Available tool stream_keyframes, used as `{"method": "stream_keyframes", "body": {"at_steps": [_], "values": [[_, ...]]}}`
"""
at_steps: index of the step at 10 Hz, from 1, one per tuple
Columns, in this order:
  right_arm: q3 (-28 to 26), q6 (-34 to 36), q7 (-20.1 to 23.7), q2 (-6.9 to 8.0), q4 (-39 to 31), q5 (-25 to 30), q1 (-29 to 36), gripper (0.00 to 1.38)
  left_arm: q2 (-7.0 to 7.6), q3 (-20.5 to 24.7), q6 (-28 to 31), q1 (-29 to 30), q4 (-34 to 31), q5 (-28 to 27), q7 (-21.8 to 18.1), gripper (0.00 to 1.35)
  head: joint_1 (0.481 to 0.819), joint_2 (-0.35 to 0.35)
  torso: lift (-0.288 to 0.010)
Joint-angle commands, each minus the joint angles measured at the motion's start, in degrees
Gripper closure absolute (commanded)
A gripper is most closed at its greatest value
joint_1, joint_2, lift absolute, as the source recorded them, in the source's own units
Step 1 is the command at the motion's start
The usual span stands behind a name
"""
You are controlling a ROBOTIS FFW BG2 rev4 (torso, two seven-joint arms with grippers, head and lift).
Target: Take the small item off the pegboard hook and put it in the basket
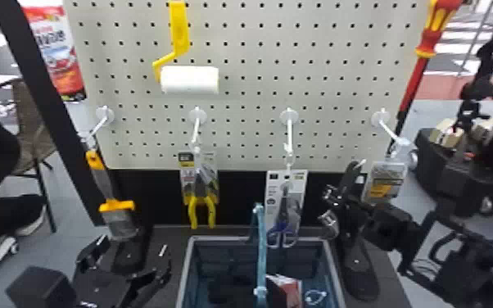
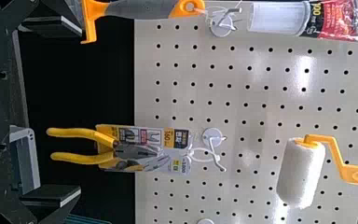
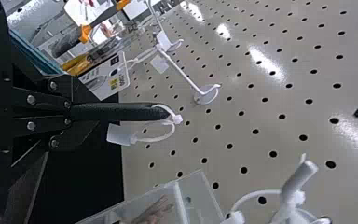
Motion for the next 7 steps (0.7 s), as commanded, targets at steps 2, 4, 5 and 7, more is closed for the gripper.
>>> {"method": "stream_keyframes", "body": {"at_steps": [2, 4, 5, 7], "values": [[0.1, -1.9, 0.9, 0.77, 2.2, 0.4, 1.7, 1.24, -0.33, -0.3, -0.8, -0.2, 1.3, -0.1, -0.3, 0.12, 0.549, 0.000, -0.100], [1.0, -3.2, 2.1, 0.94, 4.7, 1.0, 1.9, 1.24, -0.41, -0.3, -1.1, -0.4, 1.7, -0.2, -0.5, 0.12, 0.549, 0.000, -0.100], [1.7, -3.6, 2.6, 0.94, 5.9, 1.1, 1.8, 1.24, -0.41, -0.4, -1.2, -0.4, 1.8, -0.2, -0.5, 0.12, 0.549, 0.000, -0.100], [2.6, -4.2, 2.8, 0.94, 6.6, 0.9, 1.8, 1.24, -0.50, -0.5, -1.2, -0.6, 2.1, -0.2, -0.5, 0.12, 0.549, 0.000, -0.100]]}}
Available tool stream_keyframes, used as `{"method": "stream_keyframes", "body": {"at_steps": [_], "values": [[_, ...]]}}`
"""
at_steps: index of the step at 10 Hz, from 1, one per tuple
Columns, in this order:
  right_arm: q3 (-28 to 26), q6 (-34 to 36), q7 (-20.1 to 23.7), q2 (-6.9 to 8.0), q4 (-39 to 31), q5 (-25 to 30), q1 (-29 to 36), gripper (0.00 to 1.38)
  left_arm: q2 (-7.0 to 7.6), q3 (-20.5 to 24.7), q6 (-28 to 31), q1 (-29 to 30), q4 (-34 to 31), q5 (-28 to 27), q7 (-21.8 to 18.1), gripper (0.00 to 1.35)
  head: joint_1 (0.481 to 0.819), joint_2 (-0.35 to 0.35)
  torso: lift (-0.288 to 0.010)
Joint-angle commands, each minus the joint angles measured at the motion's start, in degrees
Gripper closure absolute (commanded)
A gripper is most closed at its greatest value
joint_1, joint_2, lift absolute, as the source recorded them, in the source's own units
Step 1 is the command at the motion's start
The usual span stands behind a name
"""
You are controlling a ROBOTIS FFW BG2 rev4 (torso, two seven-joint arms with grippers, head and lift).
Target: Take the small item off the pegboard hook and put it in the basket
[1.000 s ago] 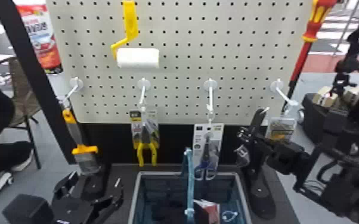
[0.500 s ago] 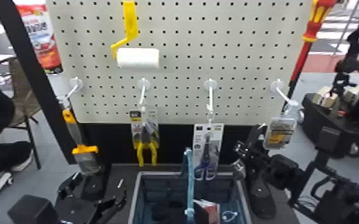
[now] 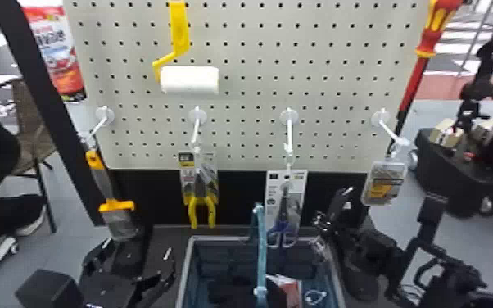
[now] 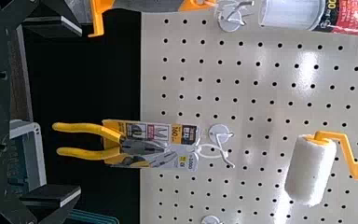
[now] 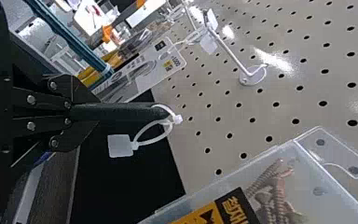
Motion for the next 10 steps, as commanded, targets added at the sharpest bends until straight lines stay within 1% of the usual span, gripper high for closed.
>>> {"method": "stream_keyframes", "body": {"at_steps": [1, 7, 8, 10], "values": [[0.7, -0.6, 0.3, 0.17, 0.8, -0.2, 0.0, 1.24, -0.01, 0.0, -0.1, 0.0, 0.1, 0.0, -0.1, 0.12, 0.549, 0.000, -0.100], [2.3, -1.7, 0.4, 0.79, 1.9, -0.6, 1.5, 1.24, -0.10, 0.0, -0.2, -0.2, 0.5, 0.0, -0.1, 0.12, 0.549, 0.000, -0.100], [2.3, -2.1, 0.4, 1.23, 2.5, -0.9, 2.0, 1.24, -0.10, 0.0, -0.2, -0.2, 0.5, 0.0, -0.1, 0.12, 0.549, 0.000, -0.100], [4.0, -2.5, 0.4, 1.23, 4.3, -1.7, 2.1, 1.24, -0.10, 0.0, -0.2, -0.3, 0.5, 0.0, -0.2, 0.12, 0.549, 0.000, -0.100]]}}
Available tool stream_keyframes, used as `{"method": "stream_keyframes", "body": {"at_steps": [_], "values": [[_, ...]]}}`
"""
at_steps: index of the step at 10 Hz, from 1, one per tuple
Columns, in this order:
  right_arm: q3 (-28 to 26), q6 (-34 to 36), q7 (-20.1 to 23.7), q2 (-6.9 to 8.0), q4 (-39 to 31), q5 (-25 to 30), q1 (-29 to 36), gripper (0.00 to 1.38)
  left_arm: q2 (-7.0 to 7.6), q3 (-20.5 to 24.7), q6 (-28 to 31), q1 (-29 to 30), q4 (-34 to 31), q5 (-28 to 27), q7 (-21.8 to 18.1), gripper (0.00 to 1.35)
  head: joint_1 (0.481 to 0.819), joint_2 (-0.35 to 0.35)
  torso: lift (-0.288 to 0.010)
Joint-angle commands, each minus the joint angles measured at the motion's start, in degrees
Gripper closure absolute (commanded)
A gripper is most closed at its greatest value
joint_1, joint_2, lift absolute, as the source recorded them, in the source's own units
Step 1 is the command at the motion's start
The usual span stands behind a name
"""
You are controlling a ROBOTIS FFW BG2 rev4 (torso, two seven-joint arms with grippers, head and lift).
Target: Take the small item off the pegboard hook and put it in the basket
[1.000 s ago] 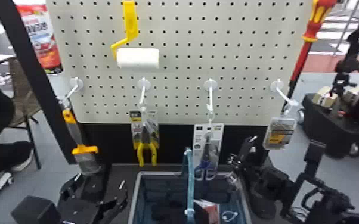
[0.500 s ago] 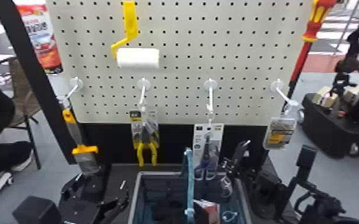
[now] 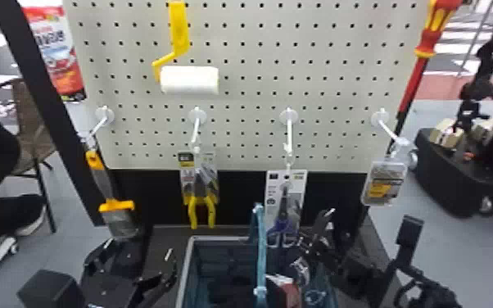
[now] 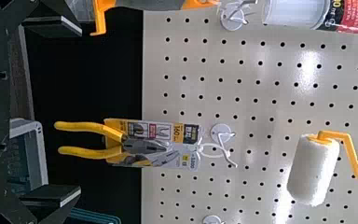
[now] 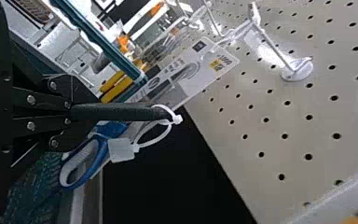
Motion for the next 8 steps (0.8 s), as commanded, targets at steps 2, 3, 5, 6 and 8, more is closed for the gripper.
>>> {"method": "stream_keyframes", "body": {"at_steps": [2, 3, 5, 6, 8], "values": [[1.1, -0.1, 0.0, -0.08, 0.9, -0.2, 0.0, 1.24, 0.00, 0.0, 0.0, -0.1, 0.0, 0.0, -0.1, 0.12, 0.549, 0.000, -0.100], [1.2, -0.1, 0.0, -0.16, 0.9, -0.2, 0.0, 1.21, 0.00, 0.0, 0.1, -0.1, 0.0, -0.1, -0.1, 0.12, 0.549, 0.000, -0.100], [1.5, -0.1, 0.0, -0.25, 0.7, 0.0, 0.0, 0.98, 0.00, 0.1, 0.1, 0.0, 0.0, -0.1, -0.1, 0.12, 0.549, 0.000, -0.100], [1.4, -0.1, 0.0, -0.25, 0.5, 0.7, -0.1, 0.66, 0.00, 0.1, 0.1, -0.1, 0.0, -0.1, -0.1, 0.12, 0.549, 0.000, -0.100], [1.4, -0.1, -0.1, -0.34, -0.5, 1.8, -0.1, 0.08, 0.00, 0.1, 0.1, 0.0, 0.0, -0.1, -0.1, 0.12, 0.549, 0.000, -0.100]]}}
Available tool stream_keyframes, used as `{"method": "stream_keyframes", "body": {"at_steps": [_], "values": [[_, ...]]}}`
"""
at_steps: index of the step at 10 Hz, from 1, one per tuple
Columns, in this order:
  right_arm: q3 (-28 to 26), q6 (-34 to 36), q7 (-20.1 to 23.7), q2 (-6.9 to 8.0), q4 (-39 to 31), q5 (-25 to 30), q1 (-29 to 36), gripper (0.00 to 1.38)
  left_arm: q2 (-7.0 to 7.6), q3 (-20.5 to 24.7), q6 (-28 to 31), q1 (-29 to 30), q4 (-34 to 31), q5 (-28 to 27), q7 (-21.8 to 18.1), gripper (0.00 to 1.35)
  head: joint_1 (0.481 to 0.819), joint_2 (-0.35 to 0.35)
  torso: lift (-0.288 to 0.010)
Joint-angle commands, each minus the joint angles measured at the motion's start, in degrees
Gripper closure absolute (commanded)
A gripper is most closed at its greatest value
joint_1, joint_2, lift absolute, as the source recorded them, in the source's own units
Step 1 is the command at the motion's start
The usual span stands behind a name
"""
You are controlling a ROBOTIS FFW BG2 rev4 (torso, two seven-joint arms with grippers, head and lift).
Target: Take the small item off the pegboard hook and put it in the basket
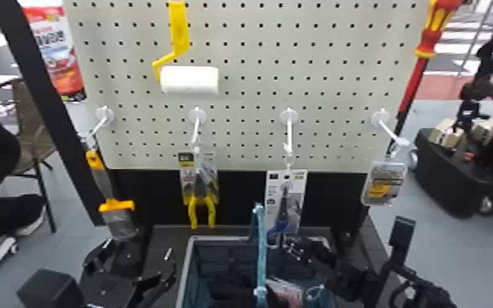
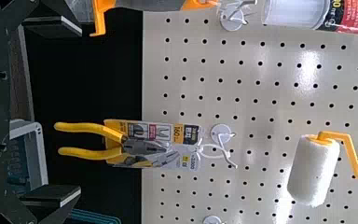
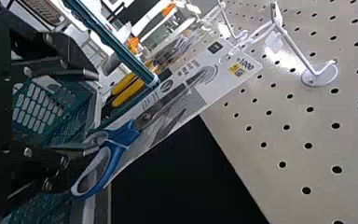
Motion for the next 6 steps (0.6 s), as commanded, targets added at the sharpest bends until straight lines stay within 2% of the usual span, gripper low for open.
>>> {"method": "stream_keyframes", "body": {"at_steps": [1, 6], "values": [[0.0, 0.0, 0.0, -0.02, -0.6, 0.5, 0.0, 0.05, 0.00, 0.0, 0.0, 0.0, 0.0, 0.0, 0.0, 0.12, 0.549, 0.000, -0.100], [-0.2, 0.3, 0.0, -0.11, -1.4, 1.6, 0.1, 0.07, 0.09, 0.0, -0.3, 0.0, 0.0, 0.0, 0.0, 0.12, 0.549, 0.000, -0.100]]}}
